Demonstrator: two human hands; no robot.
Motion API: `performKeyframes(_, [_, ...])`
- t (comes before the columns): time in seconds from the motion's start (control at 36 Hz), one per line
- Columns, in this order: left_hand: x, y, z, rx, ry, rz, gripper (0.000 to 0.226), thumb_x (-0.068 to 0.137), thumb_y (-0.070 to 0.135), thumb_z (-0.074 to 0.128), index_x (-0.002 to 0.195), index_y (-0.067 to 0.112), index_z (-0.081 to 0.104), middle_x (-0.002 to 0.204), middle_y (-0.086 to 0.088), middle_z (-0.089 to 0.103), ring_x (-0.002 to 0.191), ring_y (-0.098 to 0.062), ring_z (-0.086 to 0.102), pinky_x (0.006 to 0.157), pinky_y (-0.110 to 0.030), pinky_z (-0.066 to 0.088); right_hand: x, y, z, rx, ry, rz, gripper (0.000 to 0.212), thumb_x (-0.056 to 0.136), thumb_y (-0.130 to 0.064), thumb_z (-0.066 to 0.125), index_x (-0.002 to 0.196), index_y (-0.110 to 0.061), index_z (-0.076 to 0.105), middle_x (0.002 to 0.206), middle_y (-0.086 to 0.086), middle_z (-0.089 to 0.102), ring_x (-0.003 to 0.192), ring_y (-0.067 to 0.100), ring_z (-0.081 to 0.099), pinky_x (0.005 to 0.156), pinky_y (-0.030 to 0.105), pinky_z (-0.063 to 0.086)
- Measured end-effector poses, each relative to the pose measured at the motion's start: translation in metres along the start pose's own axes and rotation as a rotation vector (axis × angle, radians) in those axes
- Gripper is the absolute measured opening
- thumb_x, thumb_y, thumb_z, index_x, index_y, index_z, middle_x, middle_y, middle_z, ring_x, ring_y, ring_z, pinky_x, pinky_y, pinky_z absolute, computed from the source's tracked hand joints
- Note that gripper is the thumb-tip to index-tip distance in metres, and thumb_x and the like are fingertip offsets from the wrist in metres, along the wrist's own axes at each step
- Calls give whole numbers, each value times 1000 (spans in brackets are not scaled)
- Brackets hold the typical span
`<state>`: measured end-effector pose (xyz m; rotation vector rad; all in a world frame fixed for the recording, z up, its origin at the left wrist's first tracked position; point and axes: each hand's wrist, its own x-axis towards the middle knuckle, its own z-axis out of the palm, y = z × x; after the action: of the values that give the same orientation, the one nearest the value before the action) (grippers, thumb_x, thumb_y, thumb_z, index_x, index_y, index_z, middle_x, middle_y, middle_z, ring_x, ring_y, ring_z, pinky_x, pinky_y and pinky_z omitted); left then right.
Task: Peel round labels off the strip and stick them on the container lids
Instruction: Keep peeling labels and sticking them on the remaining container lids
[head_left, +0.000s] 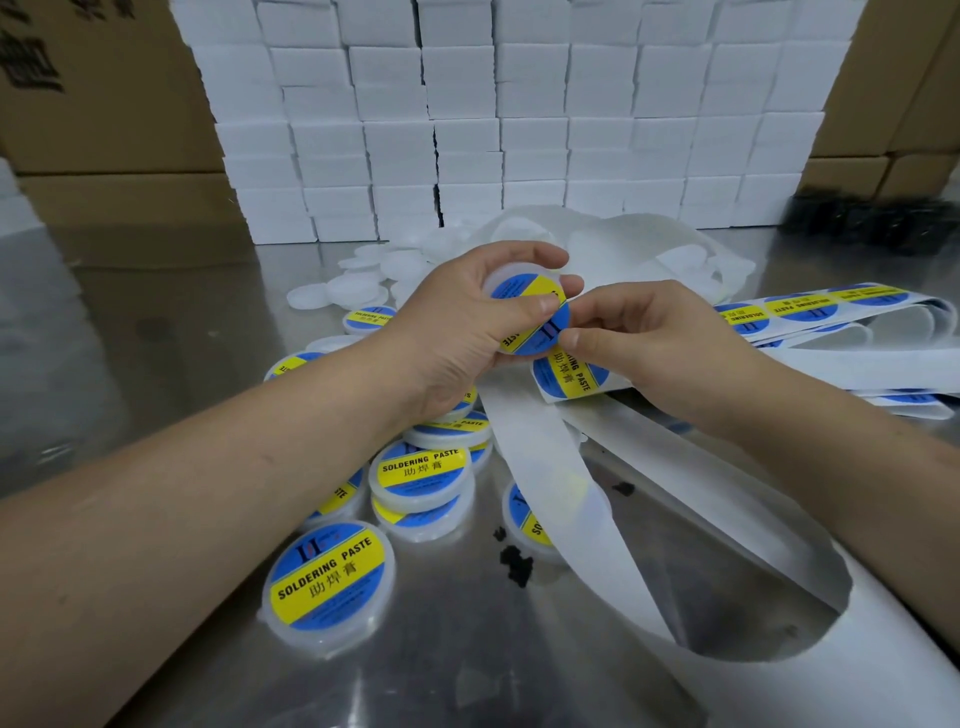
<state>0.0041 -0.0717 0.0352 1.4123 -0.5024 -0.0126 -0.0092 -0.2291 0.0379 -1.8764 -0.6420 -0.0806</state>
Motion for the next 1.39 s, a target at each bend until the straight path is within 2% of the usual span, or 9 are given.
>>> performKeyframes(0.17, [-1, 0, 1, 8, -15, -3, 30, 85, -5, 57, 92, 23, 61, 84, 7, 73, 81, -11, 69, 64, -23, 55, 0, -1, -1, 42, 8, 0, 29, 86, -3, 57, 71, -27, 66, 61, -25, 66, 71, -23, 55, 57, -1, 39])
performKeyframes(0.64, [-3, 1, 5, 75, 29, 3, 28, 86, -3, 57, 89, 25, 63, 85, 7, 72, 83, -12, 69, 66, -25, 55, -2, -2, -2, -39, 12, 12, 28, 87, -8, 59, 71, -30, 65, 58, -26, 64, 62, -16, 59, 53, -1, 38])
performKeyframes(0.83, [-4, 1, 6, 159, 49, 21, 30, 86, -3, 56, 88, 27, 63, 80, 12, 72, 78, -8, 68, 66, -23, 55, -1, -1, -3, -55, -1, 16, 31, 87, -7, 59, 69, -31, 64, 57, -31, 62, 67, -28, 50, 57, -4, 35])
performKeyframes(0.94, [-6, 4, 10, 281, 85, 75, 30, 86, -2, 56, 88, 27, 62, 78, 16, 70, 74, 0, 66, 62, -14, 52, -1, 0, -1, -130, 28, 28, 28, 86, -15, 61, 69, -36, 65, 58, -28, 63, 62, -21, 54, 55, -2, 37])
performKeyframes(1.03, [-8, 5, 13, 440, 107, 144, 34, 87, 2, 56, 85, 35, 59, 90, 17, 68, 85, 2, 64, 72, -11, 51, 0, 2, -1, -235, 65, 36, 23, 84, -24, 61, 68, -41, 65, 65, -18, 66, 57, -11, 54, 50, 1, 37])
performKeyframes(1.14, [-12, 8, 19, 615, 116, 253, 39, 87, 6, 54, 84, 45, 54, 91, 25, 62, 84, 19, 53, 72, 2, 39, 1, 1, -3, -206, 114, 40, 26, 83, -28, 62, 61, -40, 68, 61, -17, 66, 53, -9, 53, 47, 2, 36])
performKeyframes(1.19, [-14, 9, 21, 649, 126, 302, 41, 87, 8, 53, 87, 49, 51, 91, 27, 61, 87, 18, 54, 75, 0, 41, 1, 0, -4, -200, 128, 35, 21, 81, -31, 62, 65, -43, 69, 69, -11, 68, 53, -5, 52, 49, 6, 38])
performKeyframes(1.31, [-17, 10, 22, 691, 190, 339, 42, 87, 14, 55, 91, 54, 42, 95, 21, 65, 90, 4, 61, 84, -19, 50, 2, -1, -6, -215, 134, 23, 14, 81, -36, 59, 71, -35, 70, 73, 0, 69, 54, 2, 51, 51, 14, 40])
performKeyframes(1.39, [-18, 12, 24, 604, 208, 337, 34, 88, 12, 54, 90, 44, 43, 95, 16, 68, 87, 0, 64, 75, -22, 54, 3, 3, -9, -339, 114, 35, 29, 78, -52, 54, 75, -27, 69, 69, 6, 64, 51, 6, 50, 49, 19, 40])
